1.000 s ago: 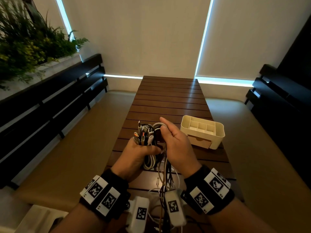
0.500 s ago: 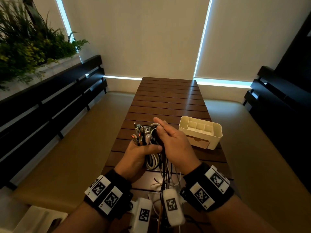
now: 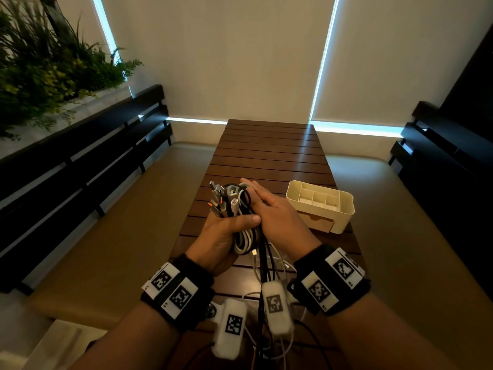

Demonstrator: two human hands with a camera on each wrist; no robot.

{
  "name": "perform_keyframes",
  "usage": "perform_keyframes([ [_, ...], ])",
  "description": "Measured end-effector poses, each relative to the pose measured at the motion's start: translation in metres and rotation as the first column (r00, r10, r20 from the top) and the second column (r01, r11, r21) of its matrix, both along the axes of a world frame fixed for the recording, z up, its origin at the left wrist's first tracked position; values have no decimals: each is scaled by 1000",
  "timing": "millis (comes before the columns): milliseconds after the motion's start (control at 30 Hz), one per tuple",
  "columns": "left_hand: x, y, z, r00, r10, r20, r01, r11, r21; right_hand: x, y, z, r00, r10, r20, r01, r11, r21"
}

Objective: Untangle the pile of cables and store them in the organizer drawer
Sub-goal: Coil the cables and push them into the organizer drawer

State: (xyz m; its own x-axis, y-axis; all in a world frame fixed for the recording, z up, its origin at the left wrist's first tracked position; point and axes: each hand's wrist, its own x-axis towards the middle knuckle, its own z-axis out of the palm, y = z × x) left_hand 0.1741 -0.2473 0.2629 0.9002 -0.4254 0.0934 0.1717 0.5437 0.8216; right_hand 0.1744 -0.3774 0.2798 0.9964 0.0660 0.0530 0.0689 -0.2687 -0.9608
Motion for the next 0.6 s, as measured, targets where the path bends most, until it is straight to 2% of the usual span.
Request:
perform_keyframes([
  [67,-1,-1,-1,1000,30,-4,-30,999,15,-4,3,-1,1000,12,-25,-9,994,106],
  [167,-1,3,3,997,83,12,-83,996,39,-9,8,-22,989,140,-42,-113,917,383],
  [200,0,5,5,996,93,17,-93,994,49,-12,9,-28,983,180,-35,-154,914,375],
  [333,5,20,11,991,100,-84,-100,995,4,-20,0,-36,952,278,-129,-241,940,241],
  [400,8,26,14,989,88,-121,-98,992,-85,-22,-2,-37,946,272,-178,-273,962,19],
  [467,9,30,21,991,83,-107,-99,984,-151,-21,0,-41,959,226,-174,-258,946,-197],
  [600,7,36,30,998,42,-42,-50,975,-216,-14,-13,-40,972,188,-140,-229,891,-392],
])
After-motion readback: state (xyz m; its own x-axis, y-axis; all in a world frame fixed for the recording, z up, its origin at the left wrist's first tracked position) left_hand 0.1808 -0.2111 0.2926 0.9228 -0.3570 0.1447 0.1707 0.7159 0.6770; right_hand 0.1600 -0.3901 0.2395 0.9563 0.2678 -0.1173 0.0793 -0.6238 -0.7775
